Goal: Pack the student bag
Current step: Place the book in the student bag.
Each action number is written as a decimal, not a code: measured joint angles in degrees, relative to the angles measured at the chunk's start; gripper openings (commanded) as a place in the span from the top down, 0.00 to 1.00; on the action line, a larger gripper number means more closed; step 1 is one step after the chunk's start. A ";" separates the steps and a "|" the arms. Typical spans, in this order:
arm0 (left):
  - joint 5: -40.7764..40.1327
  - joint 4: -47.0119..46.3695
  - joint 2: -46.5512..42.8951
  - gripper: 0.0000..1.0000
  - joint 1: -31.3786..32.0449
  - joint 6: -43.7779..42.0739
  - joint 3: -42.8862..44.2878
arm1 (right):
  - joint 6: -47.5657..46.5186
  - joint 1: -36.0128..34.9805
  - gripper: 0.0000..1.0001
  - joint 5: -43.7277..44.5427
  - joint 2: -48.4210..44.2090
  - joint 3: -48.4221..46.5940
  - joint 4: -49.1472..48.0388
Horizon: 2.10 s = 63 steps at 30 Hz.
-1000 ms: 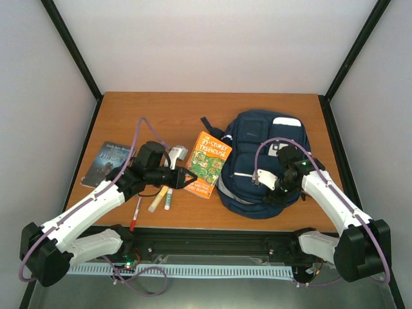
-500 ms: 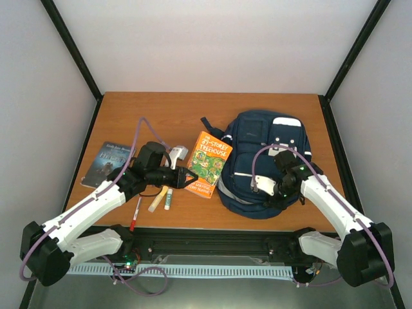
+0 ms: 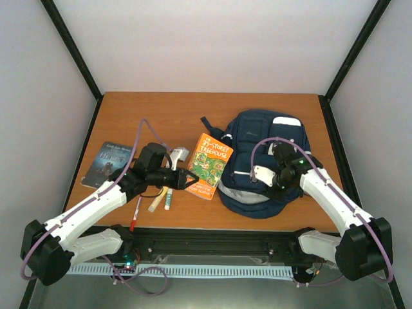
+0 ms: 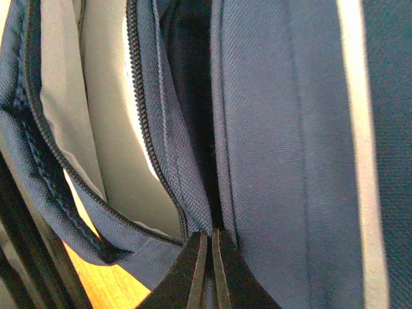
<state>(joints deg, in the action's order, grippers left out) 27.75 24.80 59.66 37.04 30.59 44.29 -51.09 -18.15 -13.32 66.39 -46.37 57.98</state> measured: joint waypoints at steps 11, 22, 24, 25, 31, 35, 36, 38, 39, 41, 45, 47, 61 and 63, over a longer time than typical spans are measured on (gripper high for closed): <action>6.58 -2.27 -0.11 0.99 0.00 1.22 -2.69 | 6.43 0.00 0.97 5.09 0.22 -15.26 -1.84; 6.71 0.07 -5.62 0.99 0.00 1.27 -4.09 | 6.95 0.00 0.97 0.39 3.10 -7.26 -5.33; 6.47 0.09 -5.55 0.99 0.00 1.25 -4.11 | 6.80 0.00 0.97 -0.59 3.74 -4.26 -5.70; 6.36 0.11 -5.44 0.99 0.00 1.25 -4.17 | 6.71 0.00 0.93 -0.98 3.74 -3.26 -5.95; 6.10 0.11 -3.82 0.99 0.00 1.22 -4.26 | 5.86 0.00 0.52 -3.06 3.56 -0.50 -7.67; 6.08 0.11 -3.58 0.99 0.00 1.22 -4.28 | 5.16 0.00 0.52 -3.98 2.75 0.48 -8.74; 6.05 0.09 -3.56 0.99 0.00 1.22 -4.28 | 5.01 0.00 0.52 -4.13 2.78 0.61 -9.05; 6.03 0.09 -3.52 0.99 0.00 1.22 -4.35 | 5.01 0.00 0.52 -4.11 2.89 0.70 -9.42; 6.03 0.07 -3.52 0.99 0.00 1.22 -4.44 | 5.03 0.00 0.53 -4.07 3.17 0.72 -10.05; 6.03 0.09 -3.45 0.99 0.00 1.22 -4.59 | 5.07 0.00 0.56 -3.82 4.15 0.83 -11.21; 6.03 0.09 -3.28 0.99 0.00 1.22 -4.61 | 5.53 0.00 0.62 -2.51 6.49 1.11 -13.29; 6.03 0.09 -3.23 0.99 0.00 1.22 -4.61 | 5.75 0.00 0.73 -1.66 7.06 1.20 -14.19; 7.69 -0.98 -1.97 0.99 0.00 1.31 -4.83 | 7.15 -0.22 0.97 3.32 3.13 -6.95 -11.37; 9.55 -2.23 -0.98 0.99 0.00 1.42 -5.05 | 7.65 -0.22 0.97 4.28 1.86 -10.56 -10.47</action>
<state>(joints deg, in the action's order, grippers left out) 37.30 22.57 58.67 37.04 32.01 39.24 -43.44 -18.37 -9.04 68.25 -56.93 47.51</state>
